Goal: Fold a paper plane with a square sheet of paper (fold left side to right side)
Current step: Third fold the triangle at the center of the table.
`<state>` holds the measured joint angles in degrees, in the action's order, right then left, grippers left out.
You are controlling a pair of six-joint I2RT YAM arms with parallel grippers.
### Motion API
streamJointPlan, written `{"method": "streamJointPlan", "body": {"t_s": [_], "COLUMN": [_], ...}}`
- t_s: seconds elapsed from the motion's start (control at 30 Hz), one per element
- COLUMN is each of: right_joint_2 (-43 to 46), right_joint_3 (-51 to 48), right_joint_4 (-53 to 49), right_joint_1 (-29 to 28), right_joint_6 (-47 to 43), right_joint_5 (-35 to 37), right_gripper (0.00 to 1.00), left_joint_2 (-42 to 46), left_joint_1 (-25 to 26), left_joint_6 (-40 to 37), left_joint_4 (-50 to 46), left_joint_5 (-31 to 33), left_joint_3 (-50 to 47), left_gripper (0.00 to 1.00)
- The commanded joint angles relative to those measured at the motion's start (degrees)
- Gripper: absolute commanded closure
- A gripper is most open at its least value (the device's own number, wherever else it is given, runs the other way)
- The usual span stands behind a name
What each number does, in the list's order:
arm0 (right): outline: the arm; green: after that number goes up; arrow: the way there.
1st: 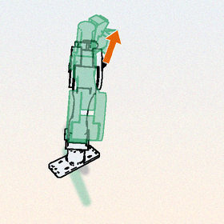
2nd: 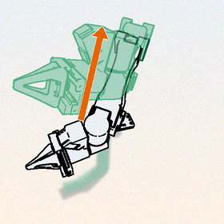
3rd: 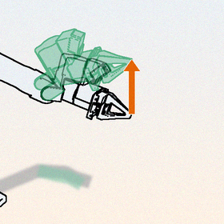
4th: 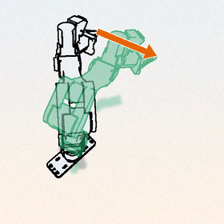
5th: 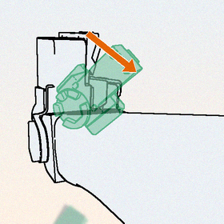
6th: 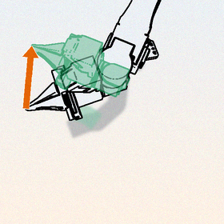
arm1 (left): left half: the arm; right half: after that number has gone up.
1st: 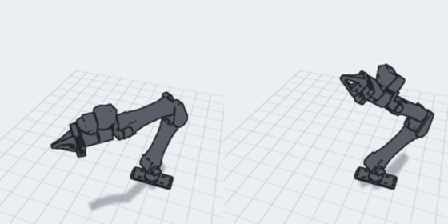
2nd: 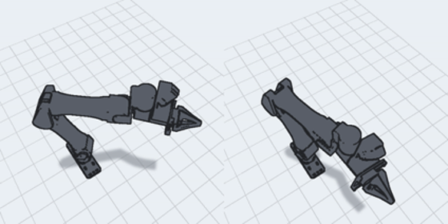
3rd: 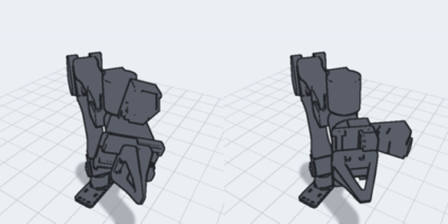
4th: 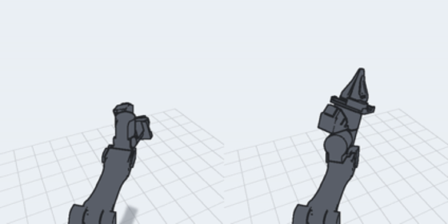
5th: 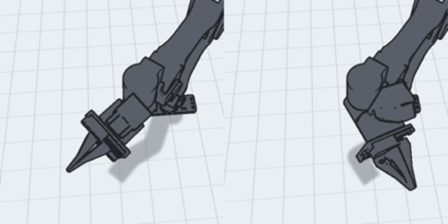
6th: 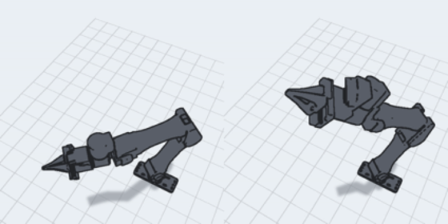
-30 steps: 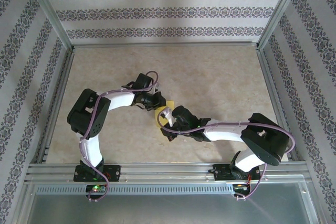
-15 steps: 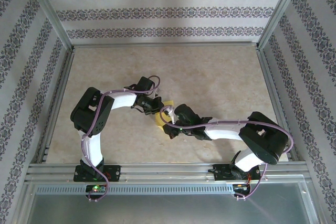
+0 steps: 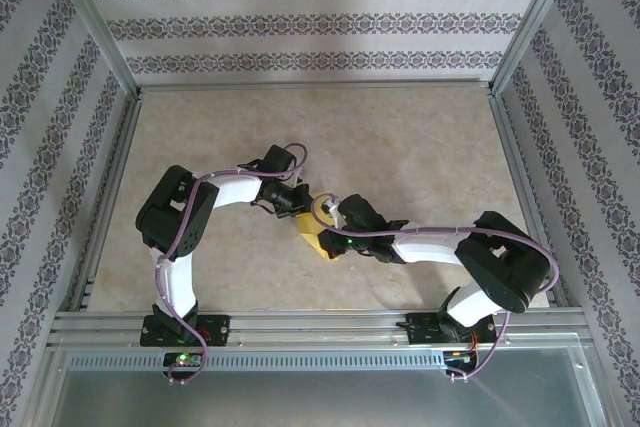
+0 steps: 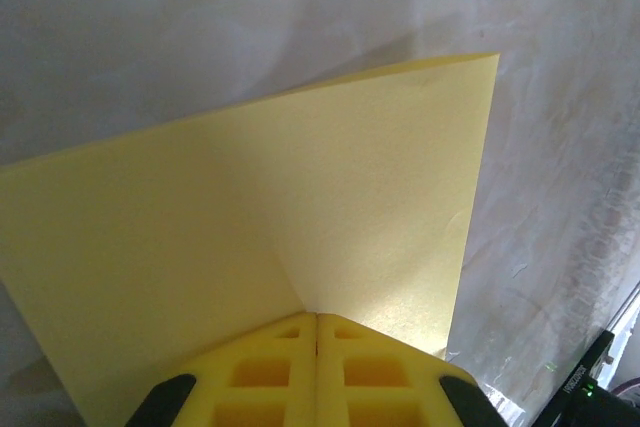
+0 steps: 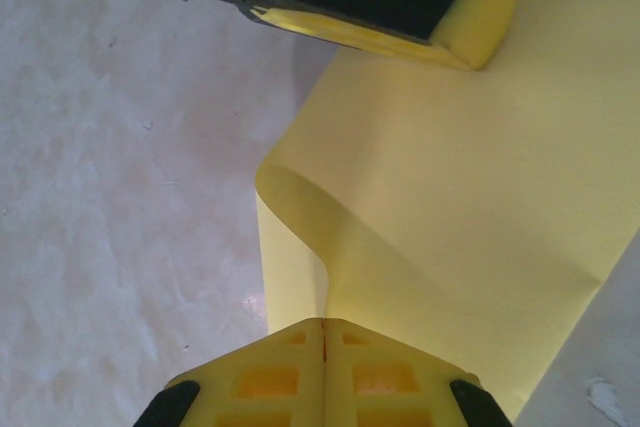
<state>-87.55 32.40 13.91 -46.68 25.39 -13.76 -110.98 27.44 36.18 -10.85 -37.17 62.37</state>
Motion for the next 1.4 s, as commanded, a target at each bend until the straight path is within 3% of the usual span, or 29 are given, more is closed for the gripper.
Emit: {"method": "streamJointPlan", "body": {"t_s": [0.0,1.37], "right_joint_2": [-0.7,-0.96], "right_joint_3": [0.81,2.97], "right_joint_4": [-2.01,-4.23], "right_joint_1": [0.7,3.39], "right_joint_6": [0.46,-2.23], "right_joint_5": [2.6,8.11], "right_gripper": [1.0,1.0], "left_joint_2": [-2.31,-2.57], "left_joint_1": [0.86,1.4], "left_joint_6": [-1.73,-2.27], "left_joint_4": [-4.22,-5.43], "left_joint_5": [2.39,2.8], "left_joint_3": [0.52,1.97], "left_gripper": [0.96,0.97]}}
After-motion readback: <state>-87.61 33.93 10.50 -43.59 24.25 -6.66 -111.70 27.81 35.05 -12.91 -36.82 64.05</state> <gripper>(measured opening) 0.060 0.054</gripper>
